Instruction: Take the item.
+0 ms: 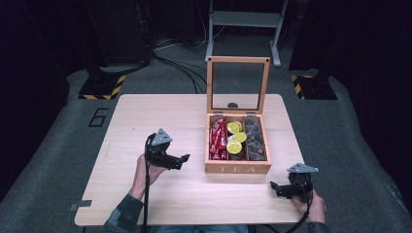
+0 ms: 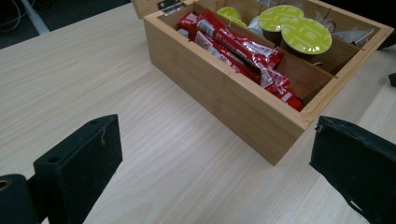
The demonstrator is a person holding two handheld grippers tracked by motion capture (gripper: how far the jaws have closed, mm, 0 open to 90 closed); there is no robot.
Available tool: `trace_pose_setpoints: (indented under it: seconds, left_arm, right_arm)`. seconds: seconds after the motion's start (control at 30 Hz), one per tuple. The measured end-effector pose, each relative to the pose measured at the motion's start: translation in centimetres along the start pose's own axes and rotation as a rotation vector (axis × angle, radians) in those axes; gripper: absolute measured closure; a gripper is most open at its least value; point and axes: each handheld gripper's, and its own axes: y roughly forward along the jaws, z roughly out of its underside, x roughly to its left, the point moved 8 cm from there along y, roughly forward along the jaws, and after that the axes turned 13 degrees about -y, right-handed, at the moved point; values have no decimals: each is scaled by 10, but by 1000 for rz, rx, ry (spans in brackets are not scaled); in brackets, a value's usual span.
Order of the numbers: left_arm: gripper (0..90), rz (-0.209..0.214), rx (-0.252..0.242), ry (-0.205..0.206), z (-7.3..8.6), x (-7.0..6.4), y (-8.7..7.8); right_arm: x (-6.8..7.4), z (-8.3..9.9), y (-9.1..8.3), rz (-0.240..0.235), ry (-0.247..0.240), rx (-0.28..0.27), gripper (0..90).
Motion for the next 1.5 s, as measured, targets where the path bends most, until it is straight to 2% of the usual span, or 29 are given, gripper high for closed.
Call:
trace_pose_setpoints:
  seconds: [0.17, 0.2, 0.6, 0.9, 1.03, 1.17, 1.5]
  left_arm:
    - [23, 25, 2, 15, -8, -10, 12]
    - [23, 32, 14, 20, -9, -12, 14]
    - [29, 70, 31, 67, -25, -34, 43]
    - [1, 125, 52, 67, -37, -53, 68]
    - [1, 139, 67, 73, -41, -61, 77]
    - [1, 141, 84, 105, -43, -67, 89]
    - [1, 161, 112, 120, -47, -84, 114]
  right_arm:
    - [0, 0, 0, -3, 3, -1, 0]
    - [0, 0, 0, -2, 3, -3, 0]
    - [0, 0, 0, -3, 1, -5, 0]
    - [-1, 0, 0, -4, -1, -4, 0]
    - [-1, 0, 0, -4, -1, -4, 0]
    - [-1, 0, 0, -4, -4, -5, 0]
    - [-1, 0, 0, -6, -7, -6, 0]
